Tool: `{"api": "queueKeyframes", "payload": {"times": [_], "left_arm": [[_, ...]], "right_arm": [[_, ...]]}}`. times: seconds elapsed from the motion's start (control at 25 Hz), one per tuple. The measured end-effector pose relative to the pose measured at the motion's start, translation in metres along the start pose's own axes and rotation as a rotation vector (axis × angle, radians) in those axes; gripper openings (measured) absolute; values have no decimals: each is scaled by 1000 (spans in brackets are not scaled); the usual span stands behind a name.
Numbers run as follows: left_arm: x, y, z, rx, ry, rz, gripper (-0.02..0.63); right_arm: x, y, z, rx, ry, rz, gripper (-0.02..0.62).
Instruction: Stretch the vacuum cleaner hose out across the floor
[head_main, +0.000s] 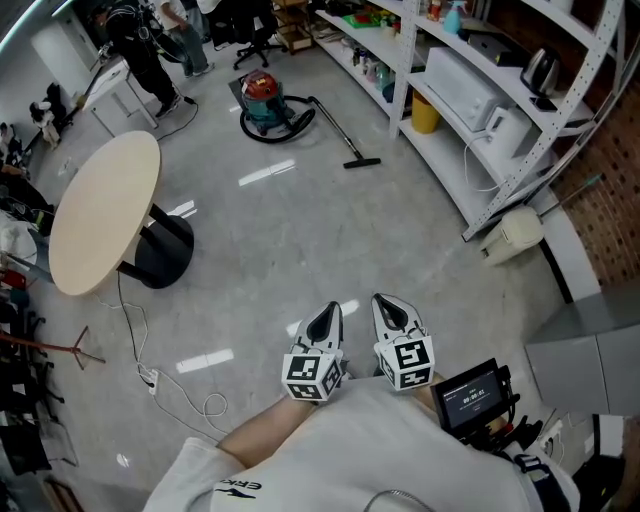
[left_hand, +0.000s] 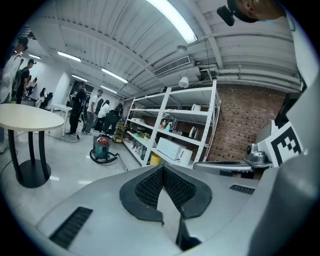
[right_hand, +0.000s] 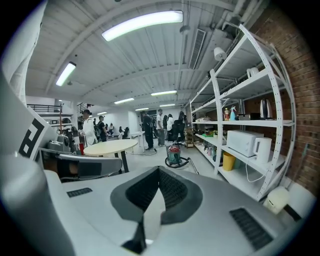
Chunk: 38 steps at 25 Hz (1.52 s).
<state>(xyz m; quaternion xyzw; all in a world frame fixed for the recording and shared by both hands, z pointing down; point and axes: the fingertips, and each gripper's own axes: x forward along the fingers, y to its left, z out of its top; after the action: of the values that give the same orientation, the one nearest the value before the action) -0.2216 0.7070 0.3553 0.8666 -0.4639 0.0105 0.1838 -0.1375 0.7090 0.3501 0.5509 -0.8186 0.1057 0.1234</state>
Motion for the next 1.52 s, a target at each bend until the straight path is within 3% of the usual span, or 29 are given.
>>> {"api": "queueKeyframes", "payload": {"times": [0.44, 0.68, 0.92, 1.12, 1.52], "left_arm": [[76, 29, 17, -11, 7, 40, 2], [189, 24, 44, -3, -4, 100, 3], [208, 26, 72, -1, -14, 110, 2], [281, 22, 80, -1, -7, 145, 2], [364, 68, 108, 1, -14, 141, 2]], "right_arm": [[66, -50, 17, 0, 9, 20, 0], [126, -139, 41, 5, 3, 85, 0], [145, -144, 64, 14, 7, 121, 0], [186, -211, 70, 31, 16, 143, 0], [271, -256, 97, 21, 18, 134, 0]]}}
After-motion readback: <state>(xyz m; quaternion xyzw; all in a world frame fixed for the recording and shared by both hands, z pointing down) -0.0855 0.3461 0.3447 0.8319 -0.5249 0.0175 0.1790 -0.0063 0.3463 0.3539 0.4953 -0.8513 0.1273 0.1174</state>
